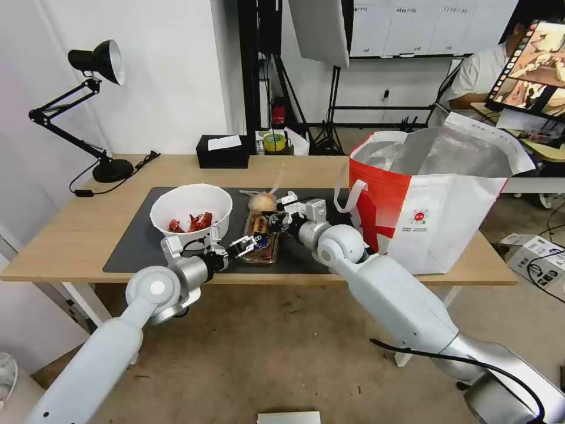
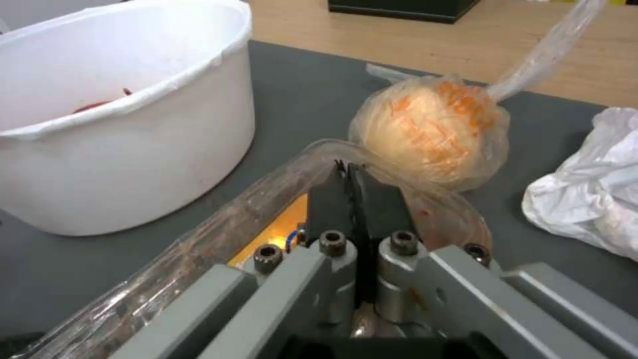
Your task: Pick up the trash from the table and place it into the takeout bag.
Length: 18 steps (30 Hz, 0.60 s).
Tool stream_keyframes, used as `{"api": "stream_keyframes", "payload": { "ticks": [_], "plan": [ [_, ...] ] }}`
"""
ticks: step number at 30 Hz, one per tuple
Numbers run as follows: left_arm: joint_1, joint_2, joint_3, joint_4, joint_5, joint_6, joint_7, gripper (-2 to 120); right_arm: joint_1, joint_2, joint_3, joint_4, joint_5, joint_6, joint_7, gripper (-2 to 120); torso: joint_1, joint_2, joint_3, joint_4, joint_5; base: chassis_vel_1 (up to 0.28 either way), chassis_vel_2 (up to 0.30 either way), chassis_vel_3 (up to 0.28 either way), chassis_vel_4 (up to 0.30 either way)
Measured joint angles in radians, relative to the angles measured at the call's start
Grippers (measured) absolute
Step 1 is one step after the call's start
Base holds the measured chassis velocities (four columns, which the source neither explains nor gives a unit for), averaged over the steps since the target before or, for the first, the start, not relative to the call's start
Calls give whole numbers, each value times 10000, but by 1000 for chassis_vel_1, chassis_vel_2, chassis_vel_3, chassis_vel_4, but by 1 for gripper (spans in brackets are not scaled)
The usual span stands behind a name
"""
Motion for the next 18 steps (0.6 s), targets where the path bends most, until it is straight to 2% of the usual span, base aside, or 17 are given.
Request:
{"api": "stream_keyframes", "payload": {
  "ticks": [4,10,17,18],
  "plan": [
    [18,-48,-4,1,30,-47,-22,100,-20,-3,10,59,6,1,18,0,0,0,0,1,0,0,0,0,0],
    [33,-201,49,40,94,-174,-123,93,-85,-9,61,133,12,1,31,0,0,0,0,0,0,0,0,0,0],
    [-23,-312,125,172,186,-235,-210,64,-96,-58,130,192,35,2,45,0,0,0,0,0,0,0,0,0,0],
    [-23,-312,125,172,186,-235,-210,64,-96,-58,130,192,35,2,45,0,0,0,0,0,0,0,0,0,0]
  ]
}}
